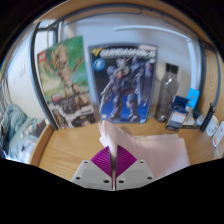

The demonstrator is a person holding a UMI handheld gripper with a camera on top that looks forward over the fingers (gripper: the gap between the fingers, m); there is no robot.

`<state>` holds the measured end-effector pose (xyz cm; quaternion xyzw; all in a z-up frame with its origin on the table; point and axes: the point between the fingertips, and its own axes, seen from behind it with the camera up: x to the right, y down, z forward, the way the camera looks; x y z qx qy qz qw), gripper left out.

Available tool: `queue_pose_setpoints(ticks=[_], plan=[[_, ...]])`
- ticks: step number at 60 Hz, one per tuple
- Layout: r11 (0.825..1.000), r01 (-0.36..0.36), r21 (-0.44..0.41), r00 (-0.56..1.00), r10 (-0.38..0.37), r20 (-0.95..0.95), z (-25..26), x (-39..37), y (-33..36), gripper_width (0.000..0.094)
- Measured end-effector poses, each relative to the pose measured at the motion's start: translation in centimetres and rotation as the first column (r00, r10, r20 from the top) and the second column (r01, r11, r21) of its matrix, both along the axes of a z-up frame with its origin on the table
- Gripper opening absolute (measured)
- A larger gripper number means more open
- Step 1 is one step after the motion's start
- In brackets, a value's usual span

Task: Fold towel

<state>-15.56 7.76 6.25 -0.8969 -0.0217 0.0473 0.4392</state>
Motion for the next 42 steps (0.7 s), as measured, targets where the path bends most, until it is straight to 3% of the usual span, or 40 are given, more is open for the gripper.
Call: queue_pose_setpoints(ticks=[10,19,21,25,26,27,28,31,42], plan=[[0.994,0.104,0.032,0.992,-0.101,-0.073,5.4,8.4,-0.1,0.0031],[0.983,0.185,-0.003,0.981,-0.185,-0.051,3.6,17.5,-1.1,0.0111],[0.98,0.198,-0.018,0.979,-0.199,-0.038,2.4,19.2,-1.4,0.0168],[0.979,0.197,-0.056,0.98,-0.196,0.014,-0.3,22.0,-1.8,0.0399],[0.979,0.194,-0.067,0.981,-0.193,0.028,-0.8,22.8,-1.8,0.0383],[0.978,0.196,-0.071,0.98,-0.193,0.043,-1.3,23.5,-1.9,0.0473],[0.977,0.198,-0.074,0.979,-0.194,0.055,-1.6,24.2,-1.9,0.0469],[0.976,0.202,-0.081,0.978,-0.196,0.068,-2.2,25.7,-2.3,0.0579],[0.987,0.15,-0.051,0.988,-0.152,-0.039,1.8,26.5,-4.5,0.071]])
